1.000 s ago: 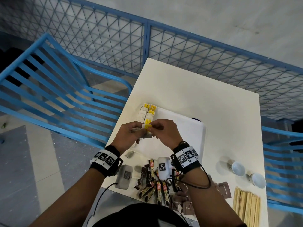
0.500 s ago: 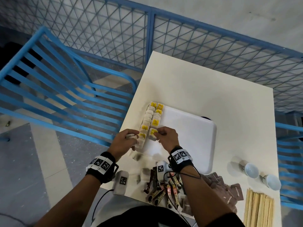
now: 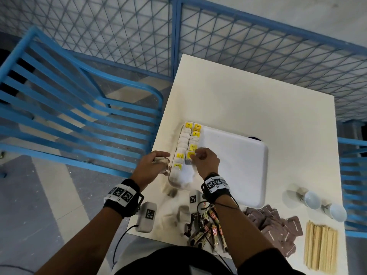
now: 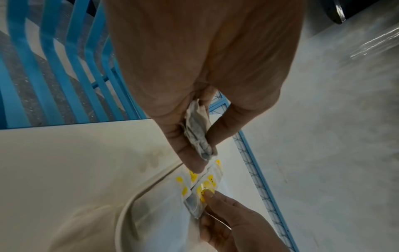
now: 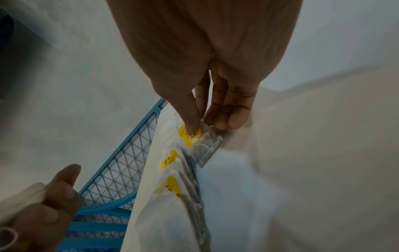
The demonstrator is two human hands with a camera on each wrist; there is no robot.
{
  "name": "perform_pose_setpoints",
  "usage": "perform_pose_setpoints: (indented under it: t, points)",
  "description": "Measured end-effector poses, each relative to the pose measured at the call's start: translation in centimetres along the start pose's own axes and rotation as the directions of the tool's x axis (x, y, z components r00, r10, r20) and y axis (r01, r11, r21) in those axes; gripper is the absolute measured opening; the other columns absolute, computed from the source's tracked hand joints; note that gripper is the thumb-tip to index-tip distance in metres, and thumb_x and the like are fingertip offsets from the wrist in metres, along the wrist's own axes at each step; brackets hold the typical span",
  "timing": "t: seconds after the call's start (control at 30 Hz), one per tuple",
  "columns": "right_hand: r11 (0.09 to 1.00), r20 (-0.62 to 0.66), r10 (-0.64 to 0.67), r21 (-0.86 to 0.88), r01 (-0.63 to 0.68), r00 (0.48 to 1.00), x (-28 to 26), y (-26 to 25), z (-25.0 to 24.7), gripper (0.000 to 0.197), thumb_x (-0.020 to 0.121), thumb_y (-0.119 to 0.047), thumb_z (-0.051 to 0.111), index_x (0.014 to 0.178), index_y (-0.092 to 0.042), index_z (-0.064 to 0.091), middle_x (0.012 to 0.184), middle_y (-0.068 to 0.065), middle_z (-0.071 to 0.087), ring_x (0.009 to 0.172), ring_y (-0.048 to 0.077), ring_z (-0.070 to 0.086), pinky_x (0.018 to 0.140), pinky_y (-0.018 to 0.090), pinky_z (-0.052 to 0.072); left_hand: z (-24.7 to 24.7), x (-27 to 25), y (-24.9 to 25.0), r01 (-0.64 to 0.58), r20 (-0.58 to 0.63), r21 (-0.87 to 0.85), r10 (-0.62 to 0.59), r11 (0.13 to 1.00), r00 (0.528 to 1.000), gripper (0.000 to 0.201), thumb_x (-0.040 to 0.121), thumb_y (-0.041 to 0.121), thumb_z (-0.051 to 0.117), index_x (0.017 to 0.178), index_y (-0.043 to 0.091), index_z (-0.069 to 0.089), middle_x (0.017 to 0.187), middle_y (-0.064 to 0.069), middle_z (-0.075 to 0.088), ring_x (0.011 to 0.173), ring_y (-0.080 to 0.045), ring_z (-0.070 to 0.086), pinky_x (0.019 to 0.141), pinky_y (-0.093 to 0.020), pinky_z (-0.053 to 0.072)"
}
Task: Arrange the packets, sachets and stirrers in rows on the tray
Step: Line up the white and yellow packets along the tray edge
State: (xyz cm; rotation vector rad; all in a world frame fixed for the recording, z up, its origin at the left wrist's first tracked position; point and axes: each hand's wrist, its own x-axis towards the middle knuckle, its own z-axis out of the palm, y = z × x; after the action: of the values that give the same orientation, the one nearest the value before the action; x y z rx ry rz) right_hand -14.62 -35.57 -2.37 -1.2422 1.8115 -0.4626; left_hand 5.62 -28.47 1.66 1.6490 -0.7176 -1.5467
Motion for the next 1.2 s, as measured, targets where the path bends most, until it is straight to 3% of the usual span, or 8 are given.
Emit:
perform_pose_setpoints:
  t: [0.27,0.43,0.57,0.7,0.83,0.93,1.03,1.2]
  points:
    - [0.997,-0.017,0.074,-0.007,-0.074,0.997,-1.0,0.8,-0.4,0.03,0.078,-0.035,0.081,0.1,-0.02,0.067,0.083,-0.008,0.068,0.078,0.006,0.06,0.069,0.01,0.038,0.0,0.5,0.9,0.042,0.024,-0.019,-0.042,0.999,0.999,0.026,0.091,-0.008,0.058,0.115,0.002,0.065,0.1,-0.018,0.067,0.083,-0.023,0.069,0.069,-0.036,0.062]
    - [0.995,0.011,0.083,-0.064,-0.082,0.996,-1.3,1.0,0.1,0.025,0.078,-0.034,0.082,0.093,-0.017,0.072,0.081,-0.009,0.067,0.086,0.012,0.063,0.081,0.017,0.039,0.1,0.2,1.1,0.047,0.04,-0.029,-0.046,0.998,0.998,0.028,0.089,-0.009,0.06,0.114,0.001,0.066,0.099,-0.018,0.067,0.085,-0.026,0.067,0.069,-0.035,0.062]
    - [0.99,0.025,0.053,-0.131,-0.049,0.998,-1.2,0.7,0.3,0.019,0.082,-0.034,0.078,0.089,-0.017,0.075,0.088,-0.007,0.072,0.093,0.016,0.066,0.076,0.018,0.034,0.3,0.1,1.1,0.044,0.032,-0.015,-0.044,0.999,0.999,0.029,0.087,-0.011,0.061,0.112,0.002,0.067,0.1,-0.018,0.068,0.088,-0.027,0.067,0.075,-0.039,0.063]
    - [0.991,0.033,0.063,-0.121,-0.059,0.997,-1.2,0.5,0.2,0.019,0.081,-0.035,0.079,0.087,-0.017,0.076,0.092,-0.004,0.075,0.093,0.017,0.068,0.08,0.019,0.039,0.3,-0.1,1.2,0.015,0.025,-0.014,-0.014,1.0,1.0,0.027,0.089,-0.009,0.061,0.114,0.001,0.066,0.097,-0.021,0.069,0.081,-0.026,0.07,0.081,-0.041,0.063]
    - [0.995,-0.007,0.071,-0.069,-0.072,0.997,-1.7,0.4,-0.6,0.022,0.08,-0.031,0.079,0.097,-0.017,0.072,0.084,-0.007,0.069,0.087,0.013,0.063,0.064,0.004,0.035,0.3,-0.3,1.4,-0.011,0.035,-0.027,0.012,1.0,0.999,0.028,0.092,-0.006,0.063,0.12,0.0,0.065,0.101,-0.023,0.071,0.082,-0.029,0.073,0.076,-0.033,0.062]
    - [0.999,-0.034,-0.028,0.035,0.029,0.999,-2.4,-0.4,-1.3,0.019,0.084,-0.022,0.075,0.101,-0.016,0.07,0.086,-0.002,0.07,0.075,0.01,0.061,0.061,0.0,0.037,0.8,-0.4,1.6,-0.022,0.041,-0.053,0.024,0.998,0.999,0.029,0.094,-0.004,0.064,0.122,0.002,0.063,0.103,-0.02,0.071,0.086,-0.027,0.073,0.074,-0.031,0.061]
    - [0.98,0.066,-0.165,0.119,0.157,0.984,-3.0,-2.1,-1.6,0.009,0.087,-0.023,0.074,0.096,-0.02,0.073,0.085,0.0,0.071,0.069,0.005,0.062,0.066,0.01,0.045,1.5,-0.5,1.7,-0.033,0.057,-0.068,0.037,0.997,0.998,0.034,0.093,-0.002,0.067,0.125,0.004,0.061,0.106,-0.023,0.072,0.091,-0.029,0.071,0.078,-0.037,0.062]
    - [0.957,0.339,-0.291,0.096,0.275,0.895,-3.6,-4.0,-2.5,0.014,0.088,-0.034,0.074,0.094,-0.022,0.076,0.087,-0.006,0.075,0.076,0.006,0.067,0.075,0.029,0.057,3.0,-1.0,2.1,-0.061,0.053,-0.104,0.067,0.993,0.996,0.038,0.092,0.005,0.072,0.127,0.006,0.058,0.105,-0.027,0.07,0.09,-0.037,0.073,0.082,-0.044,0.062]
